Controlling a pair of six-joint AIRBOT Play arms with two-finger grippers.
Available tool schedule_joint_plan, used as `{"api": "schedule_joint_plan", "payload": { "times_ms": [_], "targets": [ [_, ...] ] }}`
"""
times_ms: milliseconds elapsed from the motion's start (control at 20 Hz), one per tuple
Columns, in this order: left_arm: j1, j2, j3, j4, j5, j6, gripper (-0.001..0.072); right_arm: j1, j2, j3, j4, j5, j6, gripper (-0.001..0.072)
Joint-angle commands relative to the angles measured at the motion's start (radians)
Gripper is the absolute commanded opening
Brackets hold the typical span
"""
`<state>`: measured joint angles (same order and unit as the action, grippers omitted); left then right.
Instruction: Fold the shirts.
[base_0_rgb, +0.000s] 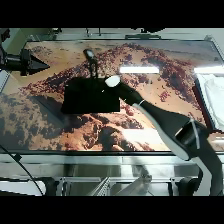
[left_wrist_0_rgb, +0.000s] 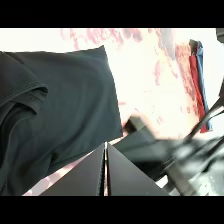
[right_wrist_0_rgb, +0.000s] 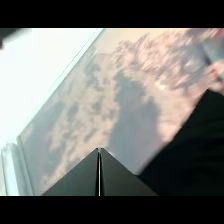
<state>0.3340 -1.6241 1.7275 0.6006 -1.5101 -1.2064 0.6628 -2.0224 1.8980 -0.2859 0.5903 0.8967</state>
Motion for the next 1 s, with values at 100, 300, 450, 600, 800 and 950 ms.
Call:
{"api": "schedule_joint_plan", "payload": {
  "times_ms": [100, 300, 450, 600, 800, 950],
  "targets": [
    [0.001, 0.003, -0.005, 0.0, -0.013, 0.013, 0.0017, -0.291, 0.103, 0.004, -0.472, 0.447, 0.471, 0.0017],
    [0.0, 0.002, -0.005, 0.0, -0.009, 0.013, 0.0017, -0.427, 0.046, 0.001, -0.573, 0.64, 0.614, 0.0612],
    [0.0, 0.002, -0.005, 0.0, -0.009, 0.014, 0.0017, -0.433, -0.026, 0.002, -0.574, 0.614, 0.63, 0.0613],
    [0.0, 0.002, -0.005, 0.001, -0.009, 0.022, 0.0017, -0.412, -0.093, 0.002, -0.56, 0.547, 0.649, 0.0613],
    [0.0, 0.003, -0.005, 0.0, -0.009, 0.046, 0.0017, -0.408, -0.165, 0.002, -0.391, 0.536, 0.638, 0.0578],
    [0.0, 0.003, -0.005, 0.001, -0.009, 0.058, 0.0017, -0.385, -0.198, 0.002, -0.268, 0.531, 0.572, 0.0575]
  ]
}}
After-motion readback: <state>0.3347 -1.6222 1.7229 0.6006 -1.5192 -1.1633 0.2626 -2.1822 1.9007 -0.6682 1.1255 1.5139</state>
